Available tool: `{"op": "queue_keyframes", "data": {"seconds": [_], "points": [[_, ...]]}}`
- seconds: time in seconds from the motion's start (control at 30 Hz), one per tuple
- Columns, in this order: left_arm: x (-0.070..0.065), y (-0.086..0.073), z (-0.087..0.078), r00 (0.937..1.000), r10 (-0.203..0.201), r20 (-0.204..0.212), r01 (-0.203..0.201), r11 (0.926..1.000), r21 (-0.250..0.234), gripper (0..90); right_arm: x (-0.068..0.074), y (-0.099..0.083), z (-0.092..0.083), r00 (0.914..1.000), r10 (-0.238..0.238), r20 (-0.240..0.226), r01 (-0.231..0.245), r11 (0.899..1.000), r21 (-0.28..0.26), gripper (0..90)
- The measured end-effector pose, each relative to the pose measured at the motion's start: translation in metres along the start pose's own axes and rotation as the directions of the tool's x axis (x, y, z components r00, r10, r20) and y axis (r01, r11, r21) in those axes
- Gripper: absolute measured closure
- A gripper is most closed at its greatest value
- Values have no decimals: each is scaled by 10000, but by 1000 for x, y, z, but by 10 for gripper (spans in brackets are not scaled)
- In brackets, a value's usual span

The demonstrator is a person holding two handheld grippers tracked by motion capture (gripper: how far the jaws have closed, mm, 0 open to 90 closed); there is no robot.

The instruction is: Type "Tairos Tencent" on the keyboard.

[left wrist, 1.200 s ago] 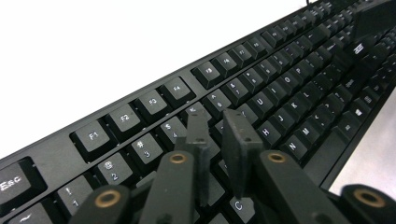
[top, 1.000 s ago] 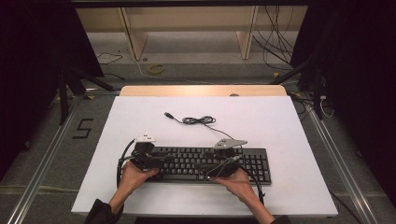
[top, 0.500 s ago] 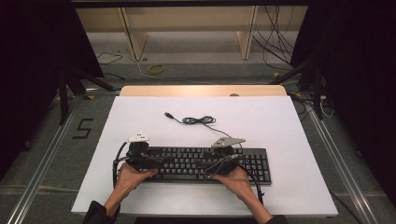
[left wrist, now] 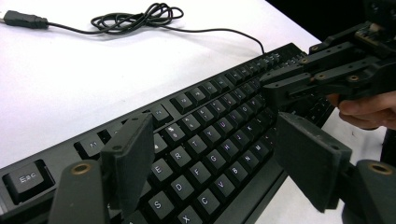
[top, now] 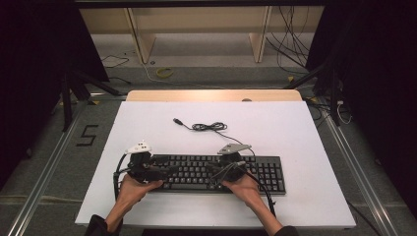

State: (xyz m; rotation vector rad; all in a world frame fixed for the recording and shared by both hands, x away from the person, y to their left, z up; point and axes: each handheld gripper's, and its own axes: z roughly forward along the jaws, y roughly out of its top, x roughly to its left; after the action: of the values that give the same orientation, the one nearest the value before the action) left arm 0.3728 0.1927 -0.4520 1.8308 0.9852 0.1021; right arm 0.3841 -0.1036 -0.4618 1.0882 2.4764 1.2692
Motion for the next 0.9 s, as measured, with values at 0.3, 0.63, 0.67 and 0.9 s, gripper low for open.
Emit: {"op": "queue_keyframes", "data": {"seconds": [0.3, 0.63, 0.67, 0.9], "points": [[0, -5, -7, 10000, -41, -84, 40, 9999, -164, 276, -2, 1, 5, 10000, -10, 4, 9, 9999, 137, 900], [2, -10, -12, 9998, -25, -209, 20, 9997, -232, 271, -3, 3, 9, 10000, -31, -40, 32, 9997, 230, 900], [1, -10, -12, 9998, -50, -206, 45, 9997, -244, 271, -3, 3, 9, 10000, -28, -47, 29, 9997, 233, 900], [2, -12, -14, 9997, -2, -264, -6, 9996, -282, 273, -4, 3, 10, 10000, 12, -40, -11, 9996, 273, 900]]}}
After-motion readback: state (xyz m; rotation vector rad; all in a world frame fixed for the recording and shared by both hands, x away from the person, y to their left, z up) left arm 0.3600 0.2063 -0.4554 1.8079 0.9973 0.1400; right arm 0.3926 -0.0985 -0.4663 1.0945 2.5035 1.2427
